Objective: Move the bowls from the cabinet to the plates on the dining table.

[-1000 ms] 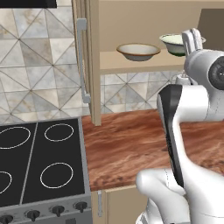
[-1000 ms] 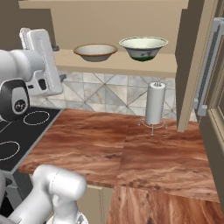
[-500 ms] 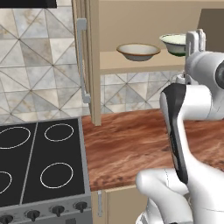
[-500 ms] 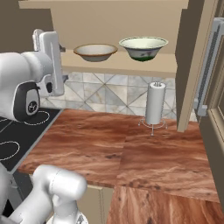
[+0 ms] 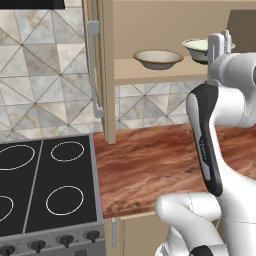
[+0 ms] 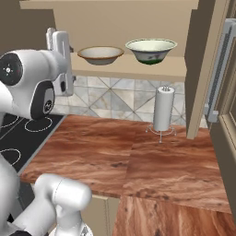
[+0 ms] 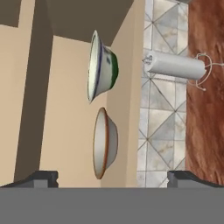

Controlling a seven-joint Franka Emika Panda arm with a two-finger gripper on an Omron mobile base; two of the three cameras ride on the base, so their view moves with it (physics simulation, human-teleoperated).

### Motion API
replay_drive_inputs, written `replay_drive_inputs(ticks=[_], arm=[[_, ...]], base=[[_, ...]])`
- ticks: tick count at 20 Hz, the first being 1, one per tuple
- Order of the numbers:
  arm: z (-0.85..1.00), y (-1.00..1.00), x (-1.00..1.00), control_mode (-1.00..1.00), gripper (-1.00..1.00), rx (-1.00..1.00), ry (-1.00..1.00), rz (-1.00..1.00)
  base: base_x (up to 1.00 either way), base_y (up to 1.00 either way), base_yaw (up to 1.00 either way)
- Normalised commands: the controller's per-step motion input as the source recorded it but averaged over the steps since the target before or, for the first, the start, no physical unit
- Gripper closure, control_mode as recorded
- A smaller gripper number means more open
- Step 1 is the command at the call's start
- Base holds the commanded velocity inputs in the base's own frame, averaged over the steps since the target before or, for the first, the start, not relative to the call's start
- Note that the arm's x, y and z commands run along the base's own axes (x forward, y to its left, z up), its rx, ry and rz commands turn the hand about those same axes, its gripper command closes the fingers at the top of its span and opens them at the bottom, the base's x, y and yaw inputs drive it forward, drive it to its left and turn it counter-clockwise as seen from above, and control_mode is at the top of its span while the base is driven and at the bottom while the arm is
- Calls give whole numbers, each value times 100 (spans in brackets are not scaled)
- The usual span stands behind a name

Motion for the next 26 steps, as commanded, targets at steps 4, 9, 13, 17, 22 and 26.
replay_drive_inputs(ticks=[4,9,13,17,22,26], arm=[[0,0,22,-100,-100,-1,-1,11],[0,5,23,-100,-100,-3,-2,6],[1,2,30,-100,-100,0,0,6],[0,-1,30,-100,-100,7,0,10],[-2,0,25,-100,-100,5,-2,10],[-1,0,25,-100,-100,0,-2,11]], base=[[0,0,0],[0,0,0],[0,0,0],[0,0,0],[0,0,0],[0,0,0]])
